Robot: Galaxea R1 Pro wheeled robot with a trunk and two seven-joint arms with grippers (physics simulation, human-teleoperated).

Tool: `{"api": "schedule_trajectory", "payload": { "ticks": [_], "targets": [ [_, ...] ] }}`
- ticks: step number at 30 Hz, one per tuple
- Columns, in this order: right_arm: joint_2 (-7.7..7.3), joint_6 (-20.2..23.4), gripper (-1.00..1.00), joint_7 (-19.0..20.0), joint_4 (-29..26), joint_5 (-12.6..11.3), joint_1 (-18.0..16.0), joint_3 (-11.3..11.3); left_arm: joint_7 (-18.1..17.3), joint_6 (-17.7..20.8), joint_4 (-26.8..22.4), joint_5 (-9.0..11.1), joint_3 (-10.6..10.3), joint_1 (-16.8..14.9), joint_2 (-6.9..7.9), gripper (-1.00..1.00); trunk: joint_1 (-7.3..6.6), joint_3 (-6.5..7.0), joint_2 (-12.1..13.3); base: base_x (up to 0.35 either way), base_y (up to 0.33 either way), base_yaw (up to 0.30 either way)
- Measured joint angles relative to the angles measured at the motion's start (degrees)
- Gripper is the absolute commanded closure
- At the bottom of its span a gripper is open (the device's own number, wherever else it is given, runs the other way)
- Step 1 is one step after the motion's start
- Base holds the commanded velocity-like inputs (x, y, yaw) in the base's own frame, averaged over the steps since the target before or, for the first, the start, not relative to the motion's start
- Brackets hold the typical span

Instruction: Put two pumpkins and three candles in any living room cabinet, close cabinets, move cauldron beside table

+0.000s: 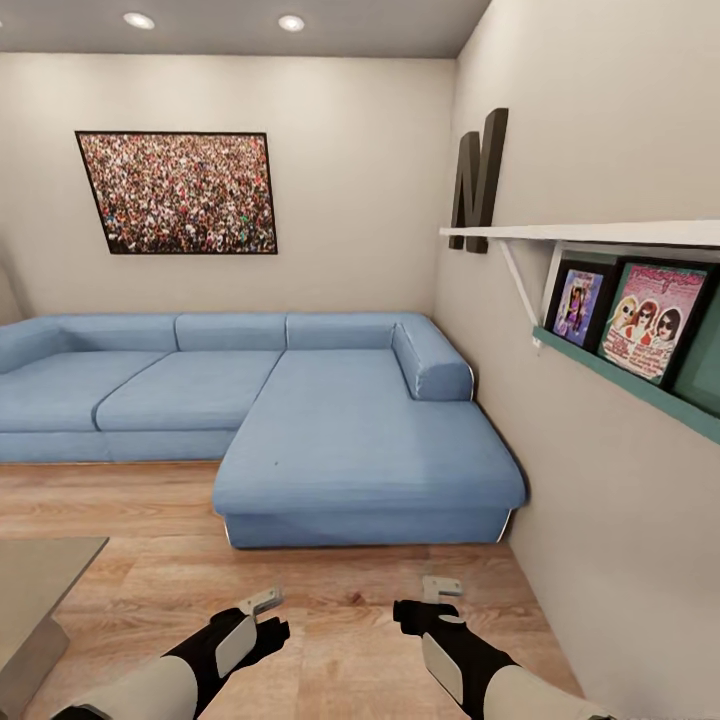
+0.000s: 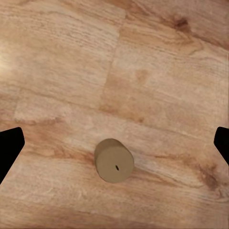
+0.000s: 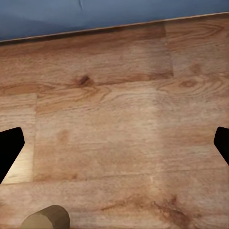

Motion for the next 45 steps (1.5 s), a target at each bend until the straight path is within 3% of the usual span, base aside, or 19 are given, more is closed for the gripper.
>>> {"api": "schedule_trajectory", "payload": {
  "ticks": [25,33,35,37,40,45],
  "targets": [
    [0.0,0.22,-1.0,0.22,-0.37,0.01,0.0,0.06,-0.33,-0.08,0.0,0.25,0.06,0.0,0.0,-1.0,5.49,-4.49,-10.03,0.0,0.0,0.0],
    [-0.07,1.98,-1.0,2.12,-2.66,0.01,-0.01,0.03,-0.35,-0.07,0.0,0.18,0.03,0.0,0.0,-1.0,7.25,-5.92,-13.24,0.0,0.0,0.0],
    [-0.02,6.97,-1.0,2.31,-8.1,-0.29,-0.01,-0.18,-0.35,-0.07,0.0,0.13,-0.01,0.0,-0.06,-1.0,7.69,-6.28,-14.04,0.0,0.0,0.0],
    [0.04,19.01,-1.0,2.15,-19.8,-0.38,-0.02,-0.3,-0.36,-0.07,0.01,0.1,-0.01,0.0,-0.05,-1.0,8.12,-6.63,-14.85,0.0,0.0,0.0],
    [0.01,31.04,-1.0,1.62,-31.68,-0.64,0.0,-1.35,-0.36,-0.08,0.0,0.09,-0.02,0.0,-0.08,-1.0,8.78,-7.17,-16.05,0.0,0.0,0.0],
    [0.0,46.89,-1.0,1.28,-41.2,-0.49,0.0,-9.0,-0.35,-0.05,0.0,0.09,-0.02,0.0,-0.09,-1.0,9.89,-8.08,-18.05,0.0,0.0,0.0]
  ]
}}
